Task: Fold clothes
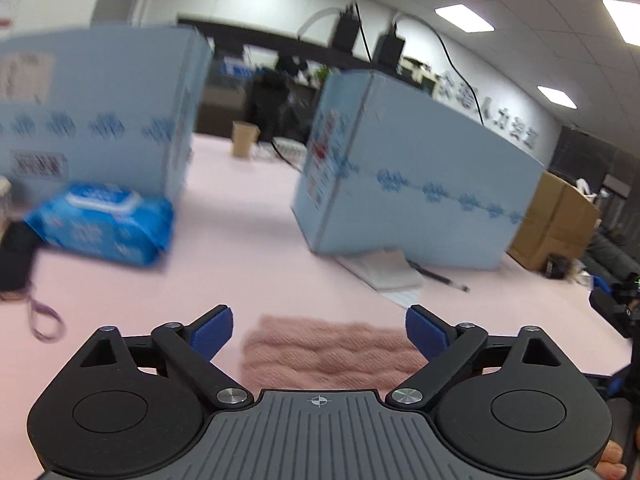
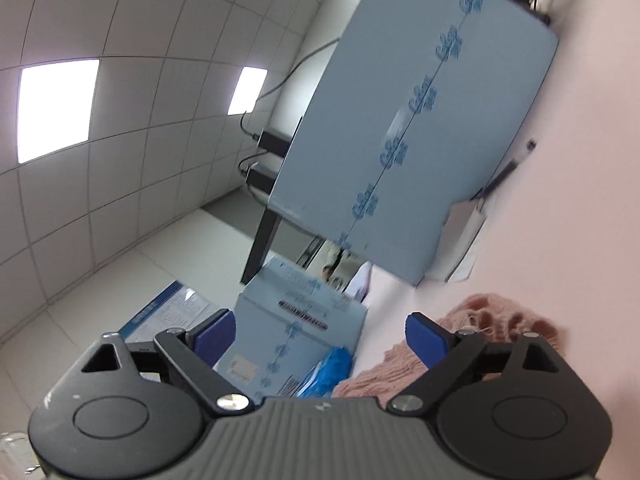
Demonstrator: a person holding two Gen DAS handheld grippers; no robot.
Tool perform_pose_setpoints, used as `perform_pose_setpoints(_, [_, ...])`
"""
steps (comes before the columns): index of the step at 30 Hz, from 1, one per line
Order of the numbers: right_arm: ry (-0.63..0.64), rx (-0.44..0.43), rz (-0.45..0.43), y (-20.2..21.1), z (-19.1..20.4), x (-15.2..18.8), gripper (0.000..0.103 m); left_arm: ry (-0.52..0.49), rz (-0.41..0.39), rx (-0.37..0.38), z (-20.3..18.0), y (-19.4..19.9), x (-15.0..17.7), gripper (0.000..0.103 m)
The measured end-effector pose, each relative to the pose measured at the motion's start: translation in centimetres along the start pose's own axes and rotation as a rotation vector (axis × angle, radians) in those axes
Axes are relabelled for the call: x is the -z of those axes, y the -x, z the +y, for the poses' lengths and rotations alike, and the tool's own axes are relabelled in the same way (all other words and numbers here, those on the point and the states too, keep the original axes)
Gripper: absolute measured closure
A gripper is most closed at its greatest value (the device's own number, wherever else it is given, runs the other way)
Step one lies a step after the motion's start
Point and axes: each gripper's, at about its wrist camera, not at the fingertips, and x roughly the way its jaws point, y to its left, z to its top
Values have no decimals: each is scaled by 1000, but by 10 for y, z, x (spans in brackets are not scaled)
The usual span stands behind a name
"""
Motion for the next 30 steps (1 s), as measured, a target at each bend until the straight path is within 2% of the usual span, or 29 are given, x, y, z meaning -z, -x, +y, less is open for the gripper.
perform_pose_setpoints(4, [39,114,-82,5,-7,6,8,-69,-63,-94,4,24,-6,0])
perform_pose_setpoints(7, [57,191,-134,8,-14,10,8,-111,-82,-168,6,32,-9,0])
perform_pose_setpoints(12, [51,225,-143,5,-23,11,8,-114,-102,-238,16,37,-12,0])
perform_pose_setpoints(19, [31,229,-135,3,-29,12,8,-130,-130,-287,25,42,-11,0])
perform_pose_setpoints(27, [21,232,-120,2,-31,13,8,-192,-175,-311,25,47,-9,0])
perform_pose_setpoints(28, [21,234,-119,2,-31,13,8,-190,-179,-283,27,49,-9,0])
perform_pose_setpoints(30, [21,237,-117,2,-31,13,8,-156,-179,-164,36,53,-11,0])
